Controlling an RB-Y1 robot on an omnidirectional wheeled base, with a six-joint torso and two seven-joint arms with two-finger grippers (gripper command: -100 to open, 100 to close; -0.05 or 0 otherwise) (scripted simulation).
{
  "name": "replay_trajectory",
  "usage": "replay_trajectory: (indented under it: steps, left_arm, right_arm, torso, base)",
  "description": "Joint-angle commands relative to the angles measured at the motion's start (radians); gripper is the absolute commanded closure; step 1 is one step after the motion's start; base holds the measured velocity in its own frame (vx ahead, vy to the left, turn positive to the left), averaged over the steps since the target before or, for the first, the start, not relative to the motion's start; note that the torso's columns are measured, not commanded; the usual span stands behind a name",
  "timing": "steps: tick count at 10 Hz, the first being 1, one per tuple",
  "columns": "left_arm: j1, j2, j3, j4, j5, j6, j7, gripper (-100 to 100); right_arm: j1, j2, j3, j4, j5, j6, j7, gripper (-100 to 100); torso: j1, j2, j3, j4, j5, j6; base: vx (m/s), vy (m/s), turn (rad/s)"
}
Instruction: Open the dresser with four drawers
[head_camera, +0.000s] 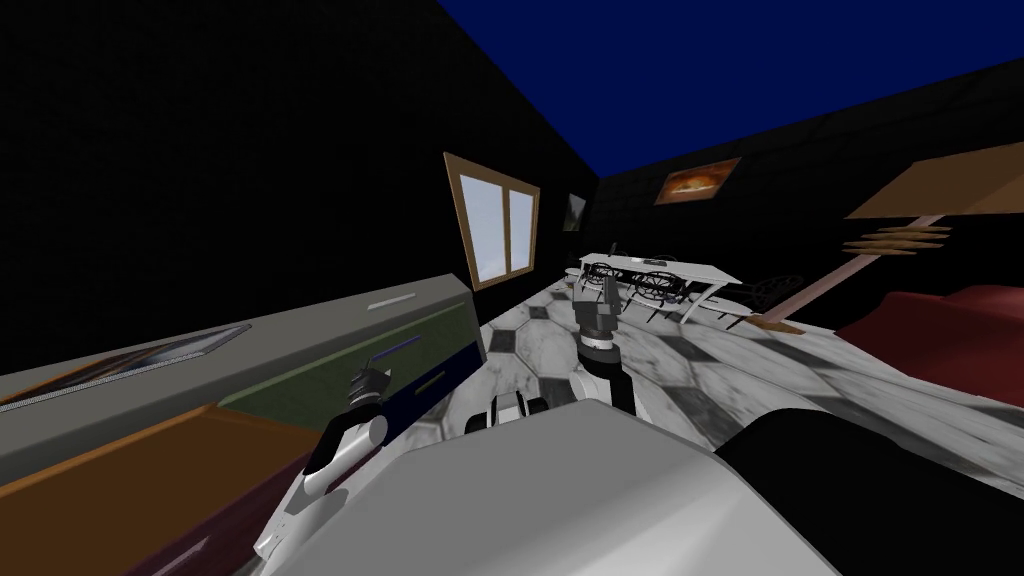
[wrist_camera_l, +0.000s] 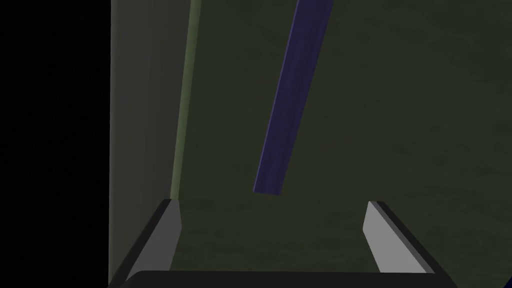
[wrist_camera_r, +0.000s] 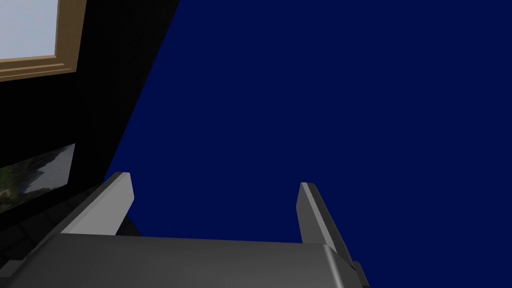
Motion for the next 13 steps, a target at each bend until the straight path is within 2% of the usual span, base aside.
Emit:
replay_trajectory:
  steps: [1, 4, 5, 13]
  left_arm:
    - [-0.010, 0.002, 0.005, 0.013, -0.003, -0.002, -0.001, -100]
    - [-0.011, 0.003, 0.005, 0.013, -0.001, 0.000, 0.000, -100]
    - [-0.011, 0.003, 0.006, 0.013, -0.001, 0.000, 0.000, 100]
    - [0.026, -0.001, -0.008, -0.031, 0.007, 0.019, 0.002, 100]
  right_arm:
    - [0.000, 0.000, 0.000, 0.000, 0.000, 0.000, 0.000, 0]
    - [0.000, 0.000, 0.000, 0.000, 0.000, 0.000, 0.000, 0]
    - [0.000, 0.000, 0.000, 0.000, 0.000, 0.000, 0.000, 0]
    - [-0.001, 0.000, 0.000, 0.000, 0.000, 0.000, 0.000, 0]
  torso:
    - [-0.003, 0.004, 0.003, 0.001, -0.001, 0.000]
    - [-0.005, 0.009, 0.006, 0.003, -0.002, 0.000]
    - [-0.005, 0.008, 0.005, 0.002, -0.002, 0.000]
    - [-0.006, 0.006, 0.003, 0.003, -0.003, -0.001]
  base:
    - [0.151, 0.106, -0.012]
    - [0.067, 0.058, -0.010]
    - [0.008, 0.008, 0.001]
    - [-0.130, -0.086, 0.013]
